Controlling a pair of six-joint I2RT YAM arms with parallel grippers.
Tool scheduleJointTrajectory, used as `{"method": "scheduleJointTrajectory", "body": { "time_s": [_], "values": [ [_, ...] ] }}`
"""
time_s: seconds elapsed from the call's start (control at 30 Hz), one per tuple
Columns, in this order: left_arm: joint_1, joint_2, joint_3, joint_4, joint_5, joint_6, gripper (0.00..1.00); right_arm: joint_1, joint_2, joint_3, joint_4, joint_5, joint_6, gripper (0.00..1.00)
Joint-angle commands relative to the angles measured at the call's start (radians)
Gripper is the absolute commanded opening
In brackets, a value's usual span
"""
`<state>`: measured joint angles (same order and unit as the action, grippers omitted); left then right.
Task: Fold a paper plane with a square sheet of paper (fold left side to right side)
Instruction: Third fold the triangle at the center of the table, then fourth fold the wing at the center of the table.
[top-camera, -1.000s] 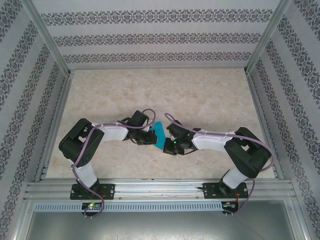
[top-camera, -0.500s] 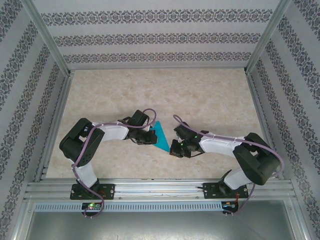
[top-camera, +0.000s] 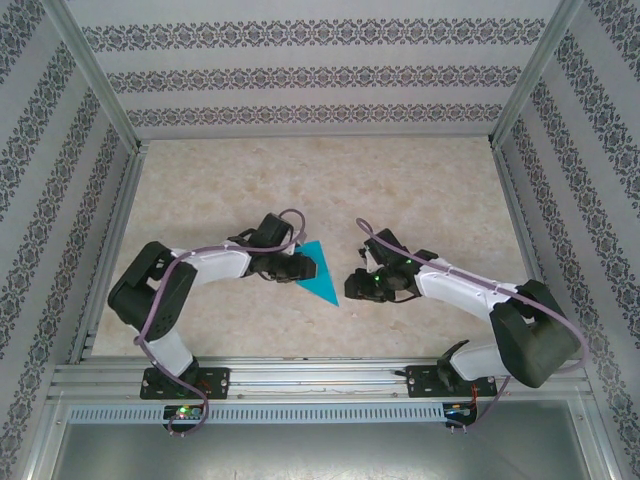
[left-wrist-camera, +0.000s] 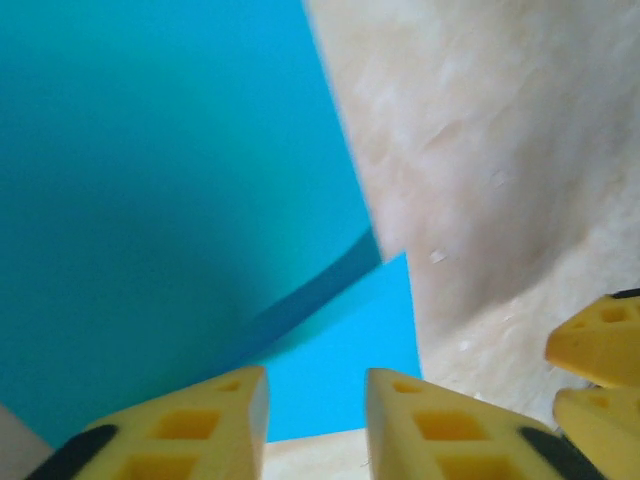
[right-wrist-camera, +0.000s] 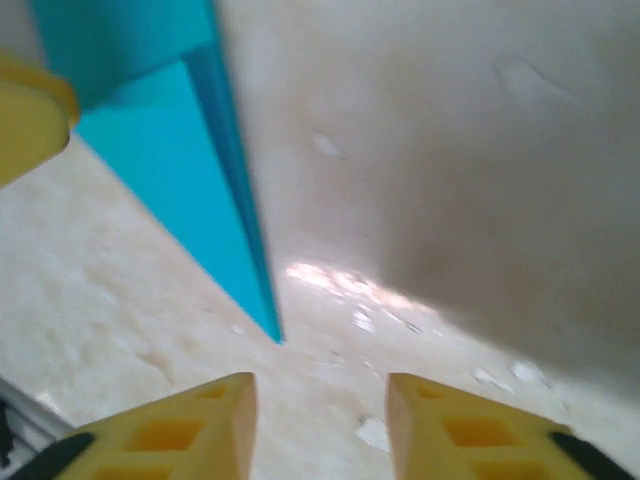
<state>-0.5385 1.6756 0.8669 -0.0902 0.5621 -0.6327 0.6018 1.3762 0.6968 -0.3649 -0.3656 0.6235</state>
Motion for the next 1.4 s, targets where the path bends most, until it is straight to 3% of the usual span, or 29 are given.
{"method": "scheduleJointTrajectory", "body": {
  "time_s": [0.0, 0.2, 0.47, 0.6, 0.77, 0.9, 1.2, 1.37],
  "values": [
    [0.065, -0.104, -0.027, 0.005, -0.048, -0.033, 0.41, -0.006, 0.053, 0.058, 0.075, -0.058, -0.183, 0.47],
    [0.168, -0.188, -0.127, 0.052, -0.073, -0.081, 0.52, -0.008, 0.220, 0.172, 0.127, -0.100, -0.310, 0.56],
    [0.201, -0.178, -0.161, 0.077, -0.066, -0.119, 0.56, -0.010, 0.371, 0.261, 0.175, -0.170, -0.334, 0.53],
    [0.214, -0.156, -0.167, 0.106, -0.038, -0.139, 0.58, -0.011, 0.391, 0.266, 0.183, -0.191, -0.330, 0.45],
    [0.221, -0.126, -0.175, 0.168, -0.013, -0.166, 0.58, -0.014, 0.365, 0.254, 0.187, -0.198, -0.317, 0.24],
    [0.223, -0.080, -0.159, 0.205, 0.036, -0.180, 0.59, -0.027, 0.312, 0.222, 0.198, -0.186, -0.295, 0.00],
    [0.219, 0.030, -0.103, 0.274, 0.156, -0.192, 0.58, -0.046, 0.258, 0.159, 0.277, -0.210, -0.239, 0.00],
    [0.207, 0.075, -0.089, 0.327, 0.182, -0.217, 0.50, -0.047, 0.262, 0.155, 0.284, -0.214, -0.232, 0.00]
  ]
}}
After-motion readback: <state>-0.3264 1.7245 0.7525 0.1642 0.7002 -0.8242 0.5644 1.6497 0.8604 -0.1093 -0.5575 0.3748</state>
